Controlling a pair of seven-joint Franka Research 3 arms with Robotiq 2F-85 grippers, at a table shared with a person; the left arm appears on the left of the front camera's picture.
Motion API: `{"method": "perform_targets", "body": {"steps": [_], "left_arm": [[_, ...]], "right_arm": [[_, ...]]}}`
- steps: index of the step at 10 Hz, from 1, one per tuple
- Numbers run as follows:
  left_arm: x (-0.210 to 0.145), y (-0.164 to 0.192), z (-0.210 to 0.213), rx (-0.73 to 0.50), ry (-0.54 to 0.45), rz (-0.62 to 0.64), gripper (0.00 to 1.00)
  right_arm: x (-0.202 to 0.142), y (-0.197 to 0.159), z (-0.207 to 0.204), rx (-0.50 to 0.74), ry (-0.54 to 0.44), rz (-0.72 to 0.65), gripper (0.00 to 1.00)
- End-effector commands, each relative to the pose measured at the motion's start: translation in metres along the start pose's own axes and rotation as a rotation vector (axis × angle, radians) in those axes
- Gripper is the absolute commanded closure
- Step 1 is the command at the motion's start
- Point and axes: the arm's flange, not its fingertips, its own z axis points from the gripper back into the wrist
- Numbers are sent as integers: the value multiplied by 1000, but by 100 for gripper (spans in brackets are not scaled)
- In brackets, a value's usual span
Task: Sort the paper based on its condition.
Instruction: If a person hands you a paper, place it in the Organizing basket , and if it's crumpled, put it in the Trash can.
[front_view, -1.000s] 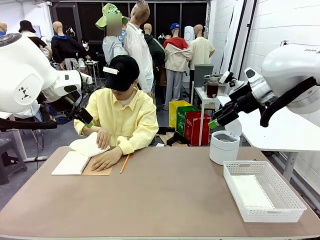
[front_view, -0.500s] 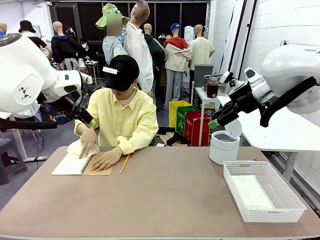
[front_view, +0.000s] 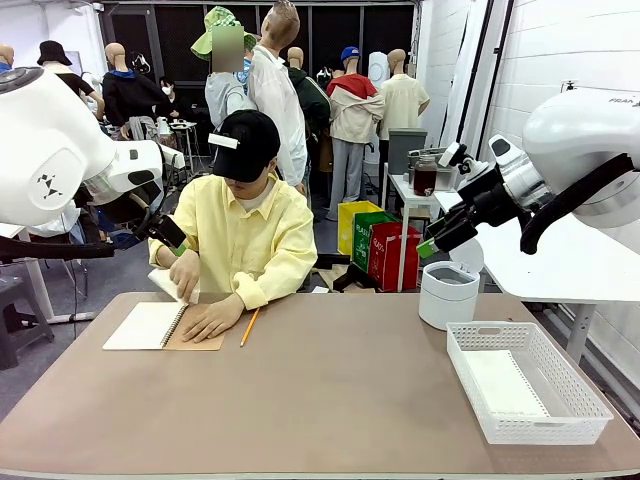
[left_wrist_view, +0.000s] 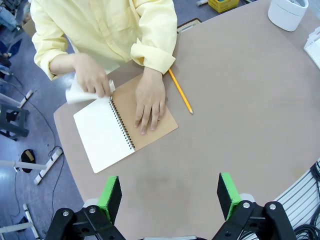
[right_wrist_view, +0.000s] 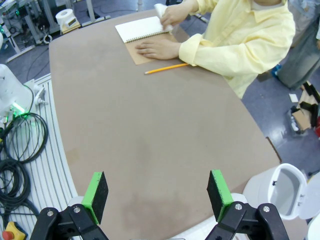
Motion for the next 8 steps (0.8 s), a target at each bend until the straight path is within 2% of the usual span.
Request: {"method": "perform_targets", "body": {"steps": [1,8], "left_arm": [[0,0,1,-4,5,1,0],[0,0,1,-4,5,1,0]], "right_arm": [[0,0,-1,9,-15,0,0],[0,0,-1,9,-15,0,0]]}}
